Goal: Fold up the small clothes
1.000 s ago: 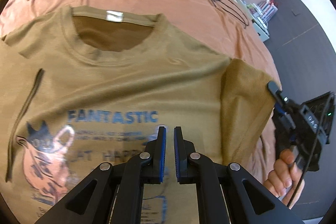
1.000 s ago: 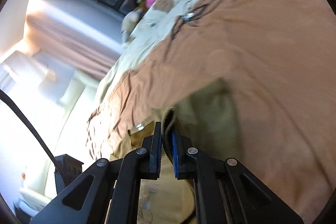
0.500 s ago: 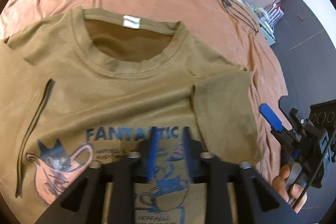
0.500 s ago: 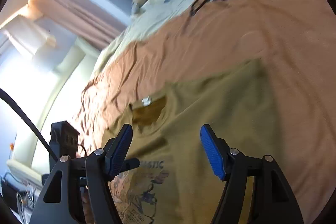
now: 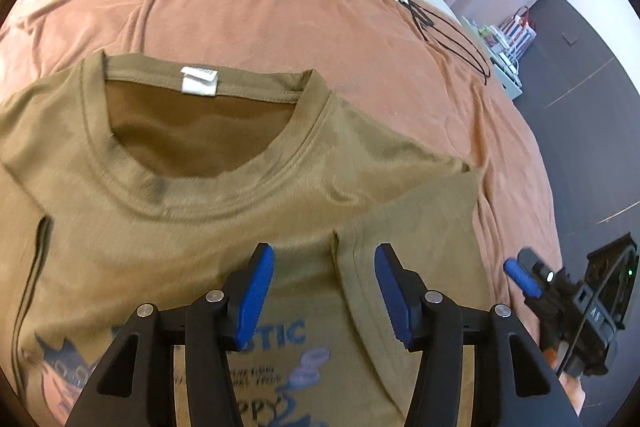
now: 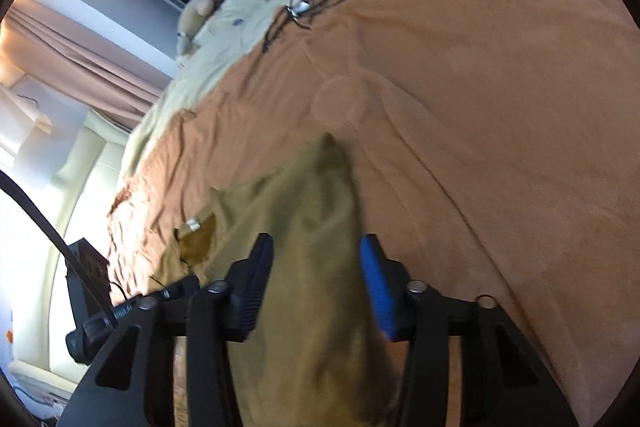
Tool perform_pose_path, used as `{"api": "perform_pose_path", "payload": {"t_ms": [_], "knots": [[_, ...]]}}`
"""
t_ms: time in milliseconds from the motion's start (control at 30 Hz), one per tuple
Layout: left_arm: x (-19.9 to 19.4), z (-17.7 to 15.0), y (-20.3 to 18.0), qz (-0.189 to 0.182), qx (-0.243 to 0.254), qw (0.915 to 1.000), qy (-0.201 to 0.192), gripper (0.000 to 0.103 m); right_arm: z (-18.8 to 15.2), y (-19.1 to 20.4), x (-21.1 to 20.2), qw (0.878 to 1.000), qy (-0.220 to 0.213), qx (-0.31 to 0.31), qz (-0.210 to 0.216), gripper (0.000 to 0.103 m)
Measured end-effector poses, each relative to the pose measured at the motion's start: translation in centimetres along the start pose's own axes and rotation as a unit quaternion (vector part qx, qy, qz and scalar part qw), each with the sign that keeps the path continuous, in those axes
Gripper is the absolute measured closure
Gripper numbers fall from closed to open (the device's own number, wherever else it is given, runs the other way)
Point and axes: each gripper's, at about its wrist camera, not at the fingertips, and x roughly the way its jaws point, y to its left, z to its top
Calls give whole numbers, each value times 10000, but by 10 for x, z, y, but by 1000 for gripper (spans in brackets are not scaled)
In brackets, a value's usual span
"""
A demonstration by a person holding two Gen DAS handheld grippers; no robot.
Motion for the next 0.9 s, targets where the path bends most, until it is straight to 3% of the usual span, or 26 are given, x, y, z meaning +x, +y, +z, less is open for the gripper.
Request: {"api": "perform_pose_path", "payload": {"t_ms": [133,267,433,600,900], "knots": [[13,6,-3,111,77,9999,10,48,-7,4,-1,9993,288,-101,-202,68],[19,9,0,-69,-30,9999,-102,53,-12,9,4,9986,431,-94,-303,68],[22,9,-3,-385,-50,9992,-45,98,-17,13,-4,9982,532,-64,-260,72],[10,5,2,-69,-97,9997,-229,99,-27,7,-14,9977,624,-28,-247,72],[9,0,8,244,-16,9996,-122,99,-43,0,-33,9954,748,-339,-486,76]]}}
